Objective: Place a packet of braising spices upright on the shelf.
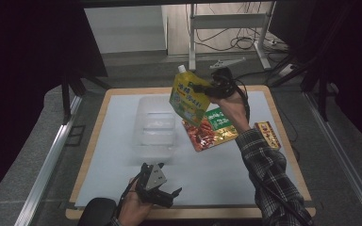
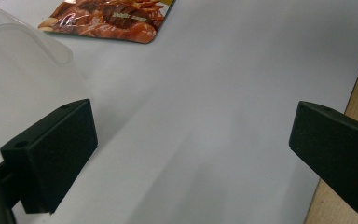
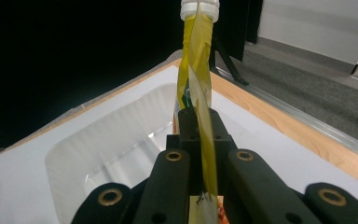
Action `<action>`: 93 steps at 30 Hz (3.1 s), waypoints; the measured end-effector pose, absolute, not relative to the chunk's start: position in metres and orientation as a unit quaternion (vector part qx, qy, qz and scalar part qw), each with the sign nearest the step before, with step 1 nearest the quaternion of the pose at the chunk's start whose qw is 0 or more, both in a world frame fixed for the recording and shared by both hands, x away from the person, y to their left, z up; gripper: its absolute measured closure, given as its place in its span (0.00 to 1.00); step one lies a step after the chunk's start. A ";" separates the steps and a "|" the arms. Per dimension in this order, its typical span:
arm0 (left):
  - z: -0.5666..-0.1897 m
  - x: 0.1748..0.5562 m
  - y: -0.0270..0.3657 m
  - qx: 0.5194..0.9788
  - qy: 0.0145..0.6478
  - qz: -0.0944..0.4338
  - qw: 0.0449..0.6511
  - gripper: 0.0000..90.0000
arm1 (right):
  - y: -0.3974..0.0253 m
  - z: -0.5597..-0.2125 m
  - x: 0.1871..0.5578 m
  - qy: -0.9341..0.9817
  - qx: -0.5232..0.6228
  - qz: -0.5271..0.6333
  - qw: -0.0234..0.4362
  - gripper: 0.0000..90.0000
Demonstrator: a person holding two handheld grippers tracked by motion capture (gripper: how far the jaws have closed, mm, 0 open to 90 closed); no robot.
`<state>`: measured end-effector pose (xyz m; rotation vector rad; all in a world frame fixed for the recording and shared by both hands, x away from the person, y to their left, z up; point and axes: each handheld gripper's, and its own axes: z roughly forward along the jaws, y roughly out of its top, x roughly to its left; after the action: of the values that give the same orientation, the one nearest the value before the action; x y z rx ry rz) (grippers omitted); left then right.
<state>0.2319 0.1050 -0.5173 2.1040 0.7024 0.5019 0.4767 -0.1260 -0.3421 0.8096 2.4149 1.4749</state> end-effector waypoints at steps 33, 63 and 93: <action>-0.513 0.230 0.108 0.826 0.283 0.199 0.446 0.00 | -0.043 -0.353 0.532 0.829 0.228 0.503 0.087 0.98; -0.514 0.232 0.108 0.825 0.286 0.194 0.447 0.00 | 0.001 -0.404 0.542 0.853 0.214 0.471 0.063 0.99; -0.516 0.232 0.106 0.833 0.281 0.194 0.436 0.00 | -0.008 -0.407 0.522 0.869 0.221 0.423 0.130 0.21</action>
<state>0.2319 0.1063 -0.5162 2.0724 0.6988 0.4823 0.5218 -0.0078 -0.4070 0.6411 2.5254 1.2286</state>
